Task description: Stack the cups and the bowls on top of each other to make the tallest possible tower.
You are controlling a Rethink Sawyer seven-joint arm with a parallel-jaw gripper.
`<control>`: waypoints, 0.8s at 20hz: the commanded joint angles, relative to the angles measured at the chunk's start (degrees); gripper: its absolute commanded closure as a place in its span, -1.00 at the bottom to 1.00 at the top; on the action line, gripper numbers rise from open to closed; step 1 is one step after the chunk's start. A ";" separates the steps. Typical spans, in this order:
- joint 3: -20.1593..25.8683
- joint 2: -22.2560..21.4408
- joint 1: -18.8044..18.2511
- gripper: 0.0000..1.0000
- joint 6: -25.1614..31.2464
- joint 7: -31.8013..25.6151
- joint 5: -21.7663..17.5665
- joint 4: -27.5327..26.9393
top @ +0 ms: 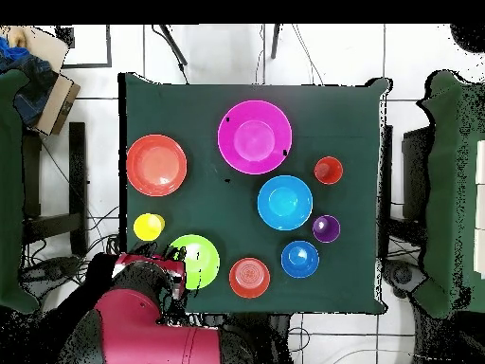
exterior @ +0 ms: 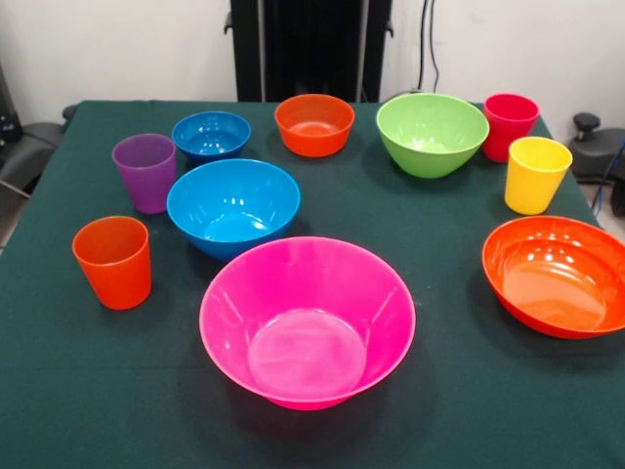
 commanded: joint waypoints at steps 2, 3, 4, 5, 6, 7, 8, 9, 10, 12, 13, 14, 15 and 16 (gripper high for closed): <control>5.39 0.24 -4.54 -1.00 16.38 -10.01 1.03 -0.73; 5.59 0.37 -4.60 -1.00 16.00 -9.60 0.87 -0.49; 5.48 -0.17 -4.32 -1.00 15.74 -8.79 0.49 0.09; 5.48 -0.26 -4.30 -1.00 15.50 -8.24 0.09 0.32; 5.49 -0.35 -4.27 -1.00 15.26 -7.70 -0.30 0.55; 5.59 -0.23 -4.40 -1.00 14.79 -7.40 -0.64 0.73; 5.74 -0.03 -4.64 -1.00 13.97 -7.45 -0.99 0.90; 5.89 0.17 -4.88 -1.00 13.15 -7.50 -1.33 1.08; 6.24 0.68 -5.27 -1.00 12.66 -7.75 -1.52 0.81; 6.97 2.18 -6.17 -1.00 10.19 -8.18 -1.75 1.19; 7.43 3.05 -6.61 -1.00 8.87 -8.24 -1.76 1.53; 7.94 3.89 -7.11 -1.00 7.30 -8.30 -1.79 1.80; 8.41 4.79 -7.49 -1.00 5.59 -8.18 -1.79 2.23; 9.04 5.67 -7.98 -1.00 4.08 -8.13 -1.69 2.64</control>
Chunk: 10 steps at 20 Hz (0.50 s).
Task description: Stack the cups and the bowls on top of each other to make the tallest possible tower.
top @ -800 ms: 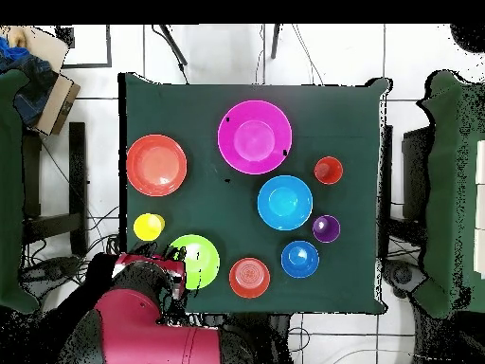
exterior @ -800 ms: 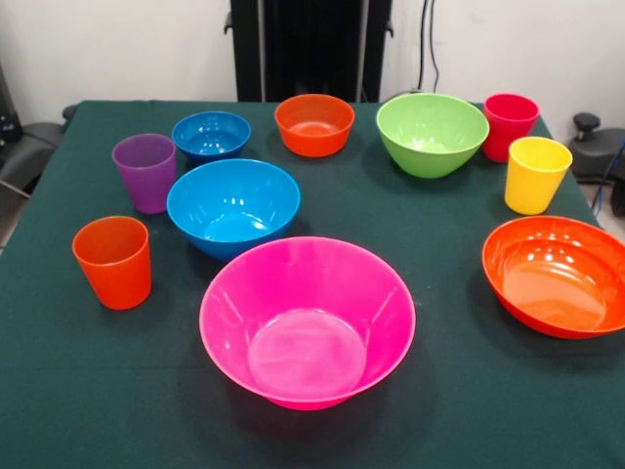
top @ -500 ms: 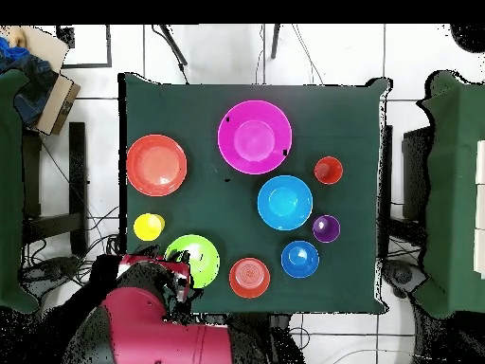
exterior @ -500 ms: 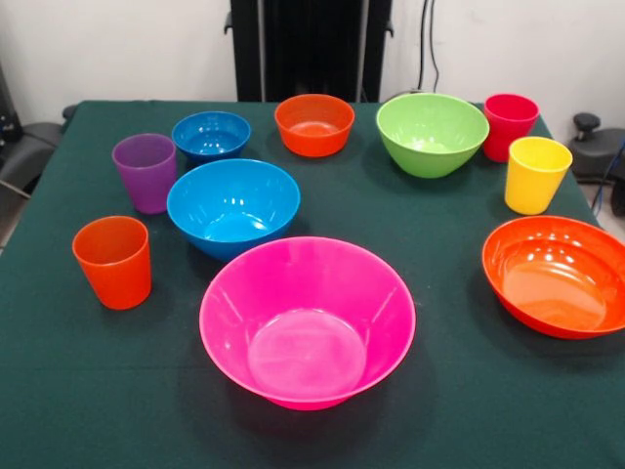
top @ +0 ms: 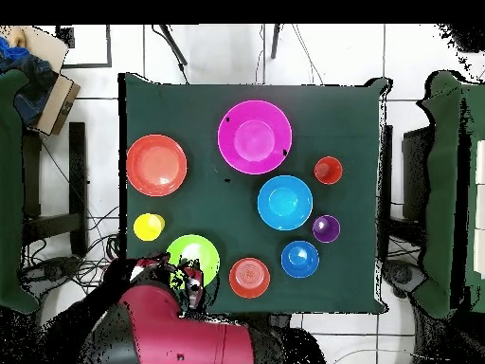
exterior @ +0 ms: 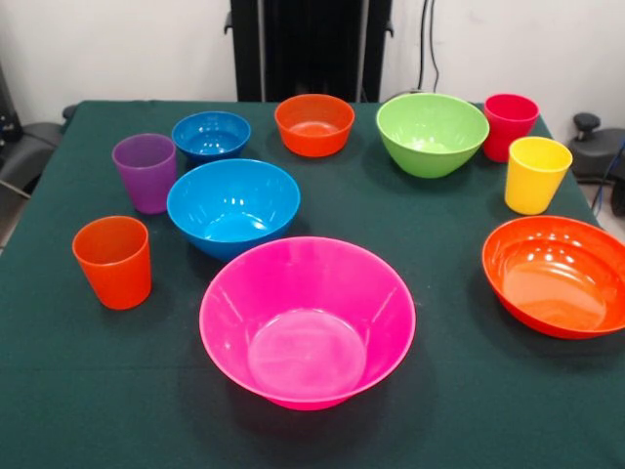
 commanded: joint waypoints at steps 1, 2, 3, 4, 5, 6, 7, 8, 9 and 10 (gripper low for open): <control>7.21 7.29 -2.93 -1.00 -5.60 -7.95 -2.47 3.44; 7.67 7.99 -3.23 -1.00 -6.75 -7.77 -2.45 3.74; 8.12 8.62 -3.50 -1.00 -7.53 -7.51 -2.64 3.87; 8.49 9.12 -3.72 -1.00 -8.20 -7.22 -3.01 3.91; 8.76 9.71 -3.85 -1.00 -8.80 -6.70 -3.45 3.88; 9.03 10.29 -3.99 -1.00 -9.39 -6.19 -3.89 3.84; 9.30 10.87 -4.12 -1.00 -9.99 -5.67 -4.33 3.81; 9.62 11.66 -4.36 -1.00 -10.79 -5.39 -4.61 3.79; 9.94 12.45 -4.59 -1.00 -11.59 -5.11 -4.89 3.77; 10.19 13.56 -4.82 -1.00 -12.60 -4.73 -5.44 3.42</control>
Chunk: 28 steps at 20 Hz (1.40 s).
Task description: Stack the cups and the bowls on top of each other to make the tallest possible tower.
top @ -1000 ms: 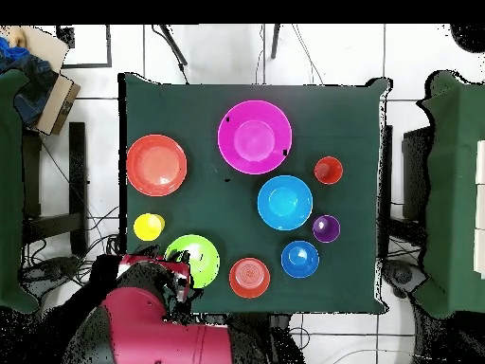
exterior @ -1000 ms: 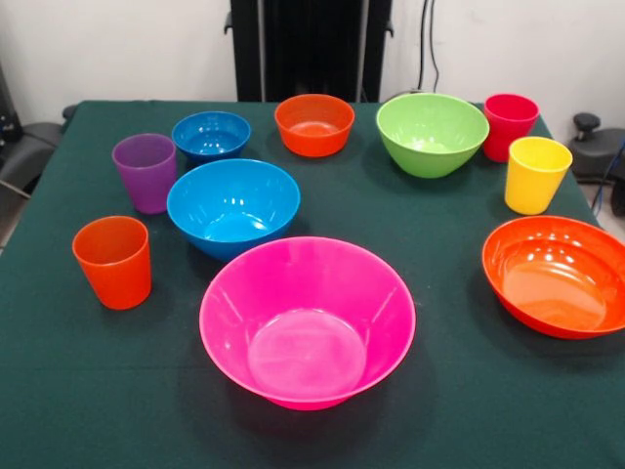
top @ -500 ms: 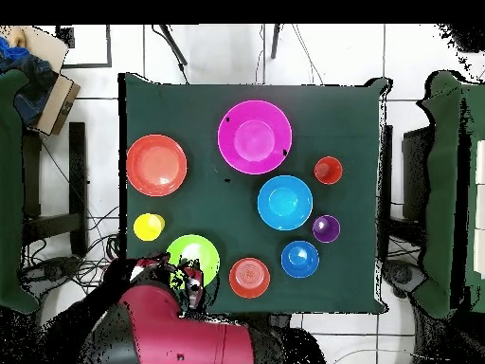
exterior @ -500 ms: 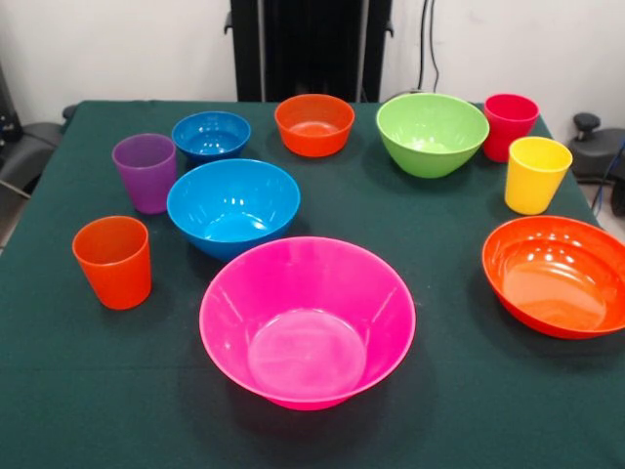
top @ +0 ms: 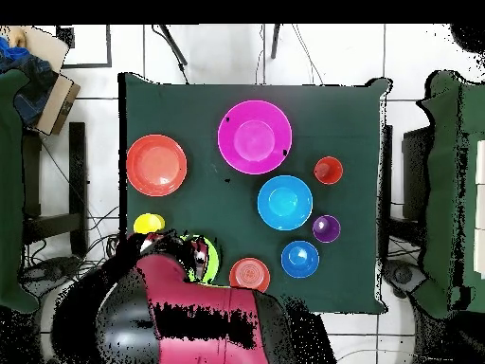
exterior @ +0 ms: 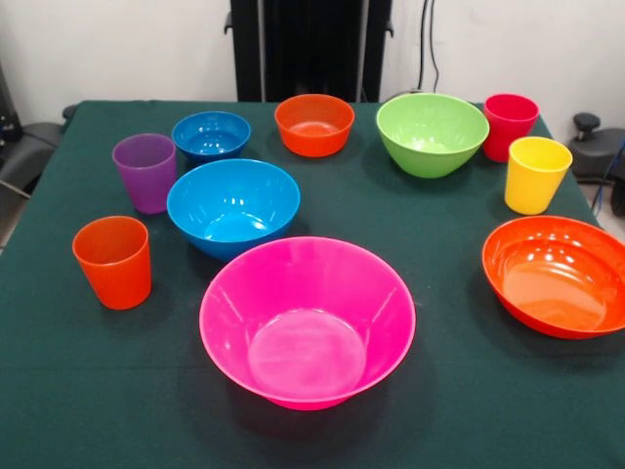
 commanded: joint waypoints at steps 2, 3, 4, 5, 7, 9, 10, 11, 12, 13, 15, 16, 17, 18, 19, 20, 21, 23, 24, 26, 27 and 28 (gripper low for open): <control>7.08 10.85 -2.12 -1.00 -7.33 -4.27 -6.02 2.95; 7.34 11.54 -2.38 -1.00 -8.12 -4.15 -6.27 2.84; 7.60 12.27 -2.59 -1.00 -8.99 -3.99 -6.51 2.74; 8.00 13.33 -2.87 -1.00 -10.11 -3.68 -6.80 2.69; 8.35 14.62 -3.01 -1.00 -11.62 -2.83 -7.25 2.62; 8.71 15.96 -3.10 -1.00 -13.76 -1.77 -7.50 2.97; 8.86 16.59 -3.11 -1.00 -14.75 -1.25 -7.62 3.11; 8.89 17.25 -2.95 -1.00 -15.73 -0.66 -7.85 3.26; 8.91 17.93 -2.79 -1.00 -16.61 -0.12 -8.10 3.24; 8.90 18.40 -2.62 -1.00 -17.19 0.19 -8.25 3.31; 8.89 19.62 -2.35 -1.00 -18.30 0.66 -8.52 3.29; 8.96 20.15 -2.30 -1.00 -18.77 0.78 -8.54 3.37; 9.11 20.72 -2.31 -1.00 -19.33 0.85 -8.54 3.59; 9.18 21.49 -2.27 -1.00 -19.92 1.05 -8.57 3.57; 9.22 22.31 -2.22 -1.00 -20.69 1.32 -8.69 3.54; 9.27 23.13 -2.18 -1.00 -21.47 1.59 -8.80 3.51; 9.15 24.03 -1.99 -1.00 -22.60 2.09 -9.07 3.40; 8.83 25.98 -1.66 -1.00 -24.35 2.80 -9.49 2.73; 8.65 26.87 -1.48 -1.00 -25.15 3.12 -9.71 2.37; 8.09 28.47 -0.98 -1.00 -26.26 3.61 -10.08 1.55; 7.78 29.18 -0.72 -1.00 -26.76 3.78 -10.17 1.26; 7.46 29.81 -0.46 -1.00 -27.05 3.92 -10.18 0.84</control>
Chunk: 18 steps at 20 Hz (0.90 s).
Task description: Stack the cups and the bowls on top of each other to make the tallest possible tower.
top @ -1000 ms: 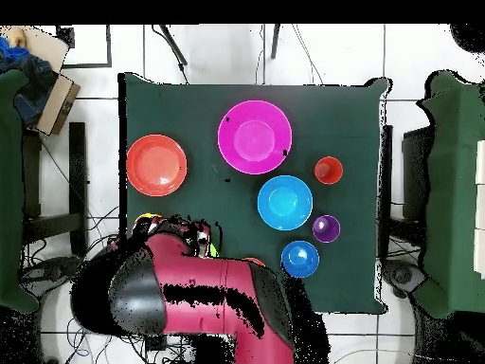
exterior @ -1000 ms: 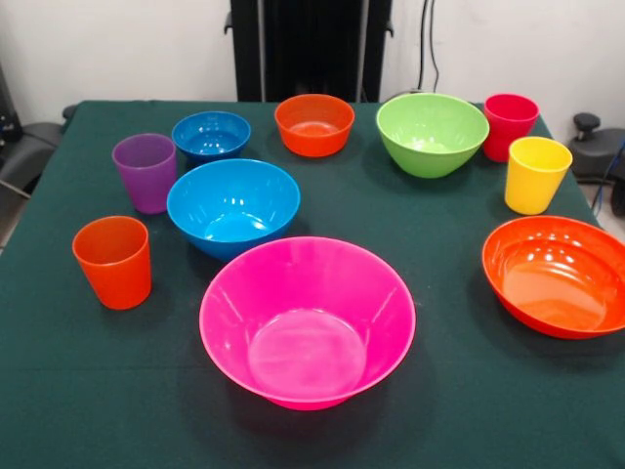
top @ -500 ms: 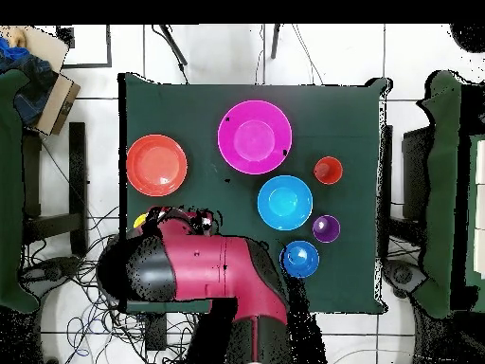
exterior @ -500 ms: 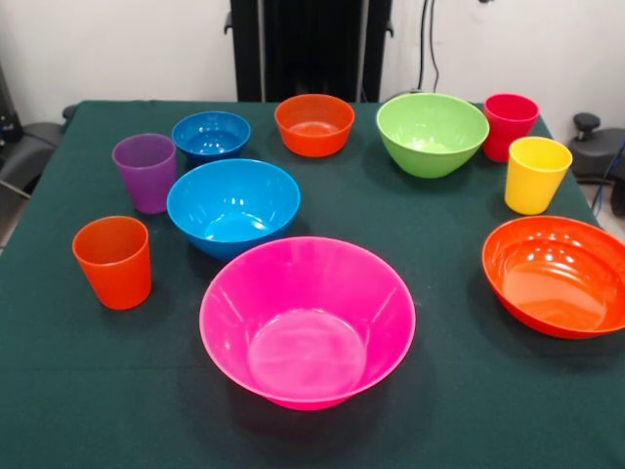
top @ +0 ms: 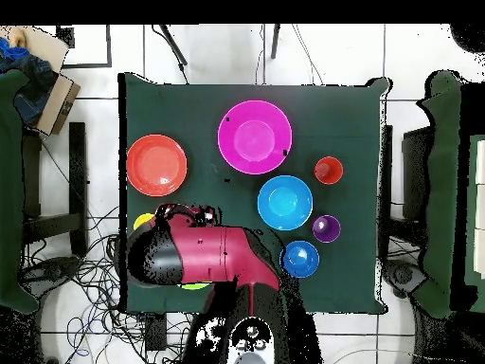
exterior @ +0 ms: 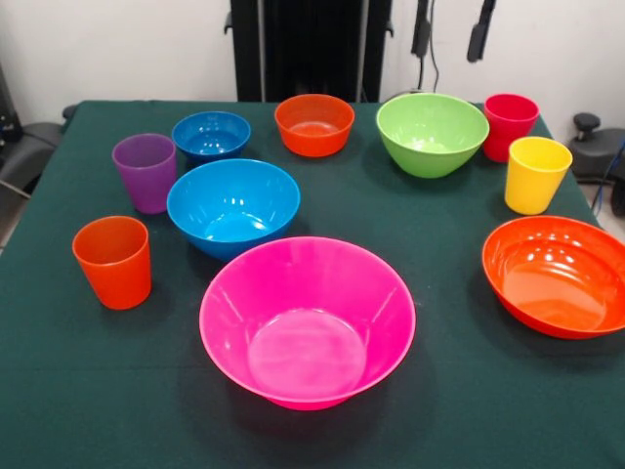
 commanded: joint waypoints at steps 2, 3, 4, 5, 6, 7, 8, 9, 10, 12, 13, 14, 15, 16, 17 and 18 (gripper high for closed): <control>3.23 9.66 1.86 -1.00 -5.19 4.05 -4.29 0.25; 2.97 9.60 2.14 -1.00 -4.52 3.94 -4.12 -0.10; 2.70 9.54 2.42 -1.00 -3.86 3.84 -3.96 -0.46; 2.41 9.15 2.69 -1.00 -2.77 3.59 -3.81 -1.03; 2.40 8.44 2.72 -1.00 -1.29 3.13 -3.52 -1.41; 2.32 7.27 2.76 -1.00 0.71 2.59 -3.22 -1.75; 2.19 5.87 2.89 -1.00 3.07 2.08 -2.83 -2.20; 2.43 4.48 2.76 -1.00 5.34 1.58 -2.20 -2.56; 2.67 3.08 2.64 -1.00 7.61 1.07 -1.56 -2.92; 3.67 1.15 2.04 -1.00 9.75 0.30 -0.60 -2.92; 3.96 0.32 1.94 -1.00 10.37 0.22 -0.32 -2.72; 4.25 -0.50 1.83 -1.00 11.00 0.13 -0.04 -2.52; 4.75 -1.24 1.50 -1.00 11.72 -0.05 0.37 -2.17; 5.04 -1.69 1.24 -1.00 12.19 -0.21 0.56 -1.92; 5.33 -2.15 0.98 -1.00 12.66 -0.38 0.74 -1.67; 5.20 -2.16 0.89 -1.00 12.23 -0.22 0.46 -1.79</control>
